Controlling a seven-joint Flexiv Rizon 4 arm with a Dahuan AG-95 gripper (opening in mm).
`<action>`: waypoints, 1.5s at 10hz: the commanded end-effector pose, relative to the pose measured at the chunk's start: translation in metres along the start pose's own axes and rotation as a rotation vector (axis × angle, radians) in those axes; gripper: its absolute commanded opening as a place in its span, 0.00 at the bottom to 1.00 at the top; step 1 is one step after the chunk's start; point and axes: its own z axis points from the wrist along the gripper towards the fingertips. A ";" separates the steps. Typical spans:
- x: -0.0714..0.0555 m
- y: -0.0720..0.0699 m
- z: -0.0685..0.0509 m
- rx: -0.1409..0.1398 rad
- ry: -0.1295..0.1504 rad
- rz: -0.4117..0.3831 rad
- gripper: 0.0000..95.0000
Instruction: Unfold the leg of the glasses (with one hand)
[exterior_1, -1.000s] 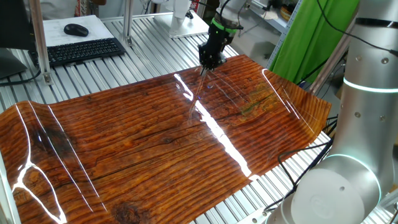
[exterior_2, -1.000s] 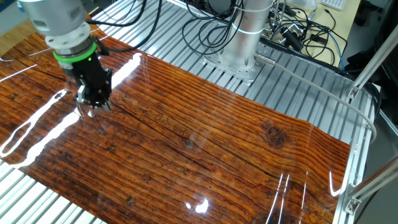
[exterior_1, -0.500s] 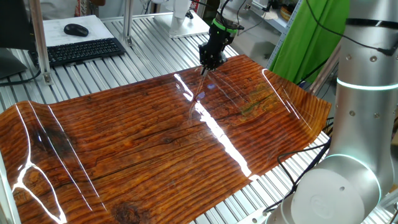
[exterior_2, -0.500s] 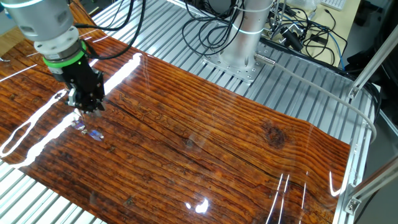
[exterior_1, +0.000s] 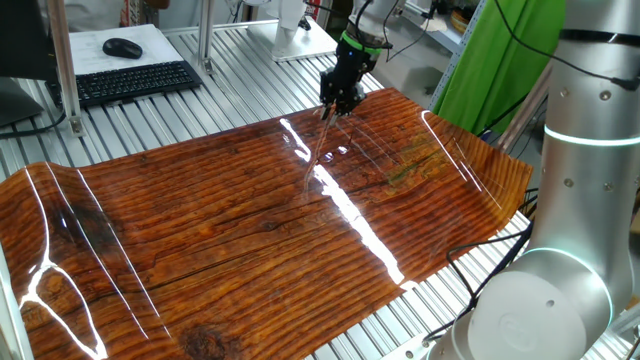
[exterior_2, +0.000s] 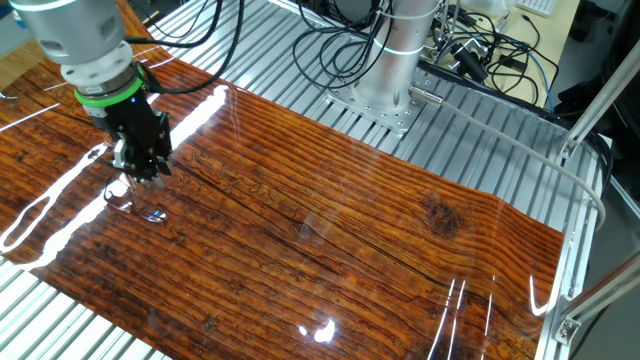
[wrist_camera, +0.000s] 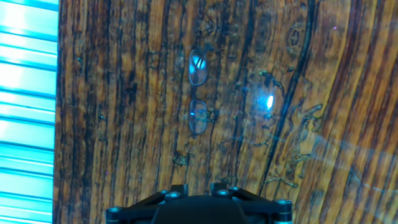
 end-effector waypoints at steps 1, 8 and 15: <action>-0.010 0.003 0.008 0.024 -0.079 -0.077 0.20; -0.035 -0.001 0.048 0.100 -0.359 -0.150 0.20; -0.074 -0.002 0.065 0.097 -0.396 -0.135 0.20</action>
